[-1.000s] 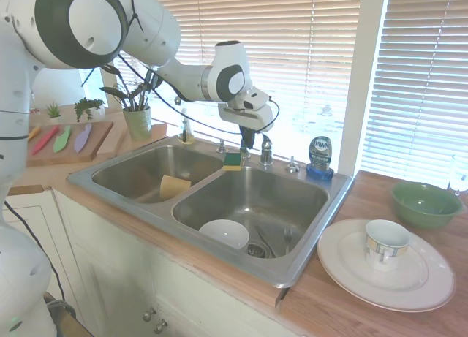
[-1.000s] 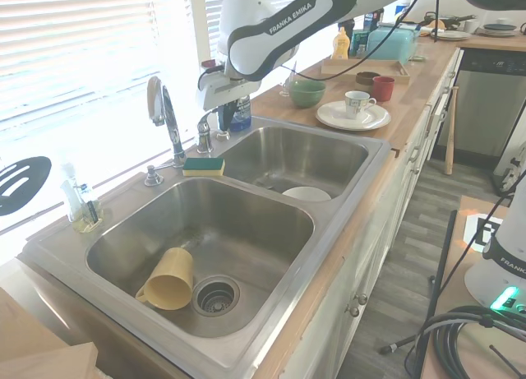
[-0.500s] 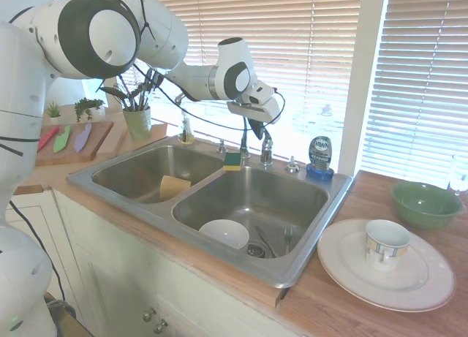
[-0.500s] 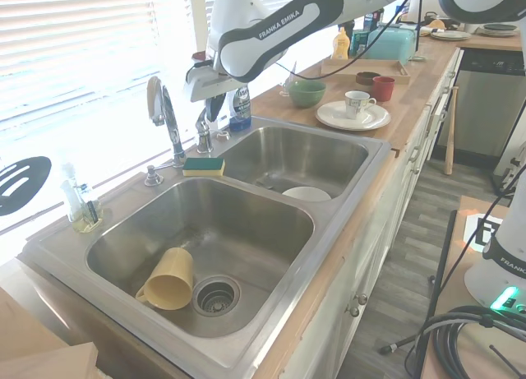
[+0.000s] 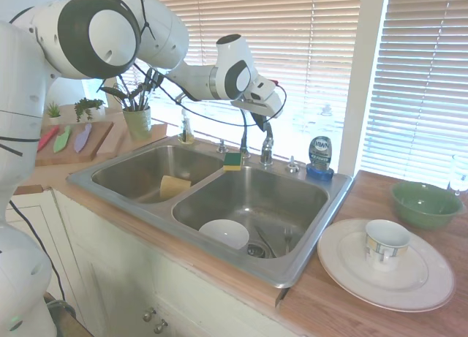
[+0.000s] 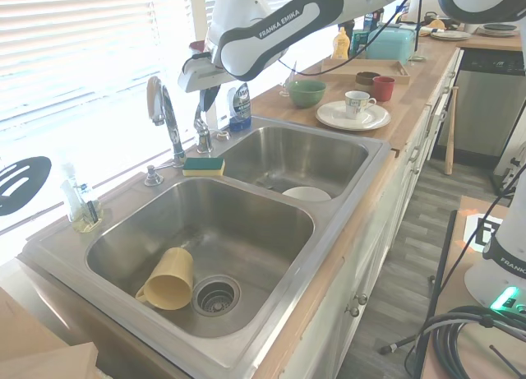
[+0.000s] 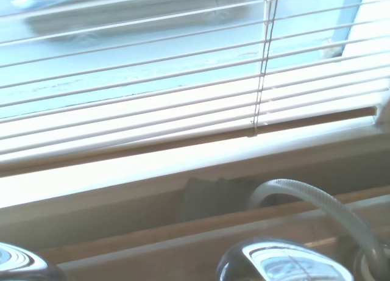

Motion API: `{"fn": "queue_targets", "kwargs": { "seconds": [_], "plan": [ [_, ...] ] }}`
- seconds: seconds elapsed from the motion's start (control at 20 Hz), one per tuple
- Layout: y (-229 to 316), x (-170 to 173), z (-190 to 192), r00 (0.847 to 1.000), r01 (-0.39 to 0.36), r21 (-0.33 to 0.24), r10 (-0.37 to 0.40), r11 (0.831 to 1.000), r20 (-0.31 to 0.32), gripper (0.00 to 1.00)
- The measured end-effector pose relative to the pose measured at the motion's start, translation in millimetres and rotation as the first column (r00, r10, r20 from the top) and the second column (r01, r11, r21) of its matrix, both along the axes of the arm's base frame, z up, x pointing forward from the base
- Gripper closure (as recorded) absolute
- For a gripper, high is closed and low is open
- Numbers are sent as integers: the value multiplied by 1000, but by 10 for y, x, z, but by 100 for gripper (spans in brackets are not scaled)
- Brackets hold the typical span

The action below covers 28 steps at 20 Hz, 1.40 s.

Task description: Turn on the faucet

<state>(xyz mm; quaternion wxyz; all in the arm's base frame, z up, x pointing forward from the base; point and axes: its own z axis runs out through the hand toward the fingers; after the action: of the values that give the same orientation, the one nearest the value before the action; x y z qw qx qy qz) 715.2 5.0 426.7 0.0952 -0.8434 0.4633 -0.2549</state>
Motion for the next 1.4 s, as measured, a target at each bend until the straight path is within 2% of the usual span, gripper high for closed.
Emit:
{"fn": "queue_targets", "kwargs": {
  "seconds": [0.2,0.25,0.35,0.4,0.5,0.65,0.75,0.95,1.0,1.25,1.4],
  "plan": [
    [-5,-6,-17,1000,1,7,-1,1000,-4,100],
    [-12,-17,-47,1000,-3,5,3,1000,-28,100],
    [-24,-84,-193,989,-17,-5,17,1000,-147,100],
    [-31,-127,-264,978,-23,-9,20,1000,-208,100],
    [-49,-234,-375,946,-19,-15,13,1000,-323,100],
    [-69,-553,-470,897,-13,-10,7,1000,-442,100],
    [-67,-839,-457,871,-12,0,11,1000,-490,100],
    [-50,-1416,-316,855,-15,18,22,1000,-518,100],
    [-54,-1569,-287,853,-15,22,24,1000,-522,0],
    [-104,-2337,-274,850,-10,36,27,999,-527,0],
    [-112,-2757,-404,858,-9,45,31,999,-514,0]
  ]
}}
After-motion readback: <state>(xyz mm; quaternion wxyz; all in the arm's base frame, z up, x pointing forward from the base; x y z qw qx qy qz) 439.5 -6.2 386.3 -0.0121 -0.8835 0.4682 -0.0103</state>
